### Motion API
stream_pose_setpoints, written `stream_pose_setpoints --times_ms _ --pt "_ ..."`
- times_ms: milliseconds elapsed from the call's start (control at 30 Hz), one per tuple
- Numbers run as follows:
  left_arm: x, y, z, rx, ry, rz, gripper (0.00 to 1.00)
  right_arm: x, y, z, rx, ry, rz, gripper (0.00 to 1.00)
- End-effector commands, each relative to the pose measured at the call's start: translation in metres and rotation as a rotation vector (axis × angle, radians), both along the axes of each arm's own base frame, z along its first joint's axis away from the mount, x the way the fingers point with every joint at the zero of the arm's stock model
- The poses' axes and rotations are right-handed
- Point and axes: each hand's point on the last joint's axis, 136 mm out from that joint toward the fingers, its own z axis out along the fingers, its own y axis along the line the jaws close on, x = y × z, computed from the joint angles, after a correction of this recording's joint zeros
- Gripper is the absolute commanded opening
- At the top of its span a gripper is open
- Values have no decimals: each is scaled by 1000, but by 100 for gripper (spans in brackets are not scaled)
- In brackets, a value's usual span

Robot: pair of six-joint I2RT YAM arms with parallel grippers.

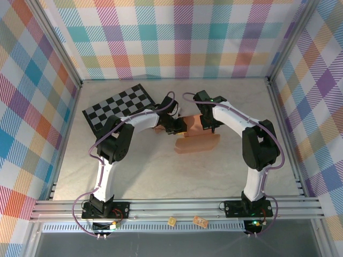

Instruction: Fold the paper box

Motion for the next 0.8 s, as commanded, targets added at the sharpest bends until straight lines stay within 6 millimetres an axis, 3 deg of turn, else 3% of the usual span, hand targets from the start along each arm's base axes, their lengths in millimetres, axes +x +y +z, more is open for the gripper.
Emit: stream_pose_setpoints --times_ms 0,400,767 --pt "4 -9 -8 -18 -29 28 15 -9 13 -5 58 55 16 0" --pt "1 -10 -13 8 -81 68 18 -12 12 -8 61 76 -3 0" --pt "-16 23 -35 276 -87 114 7 -11 11 -6 60 74 -9 0"
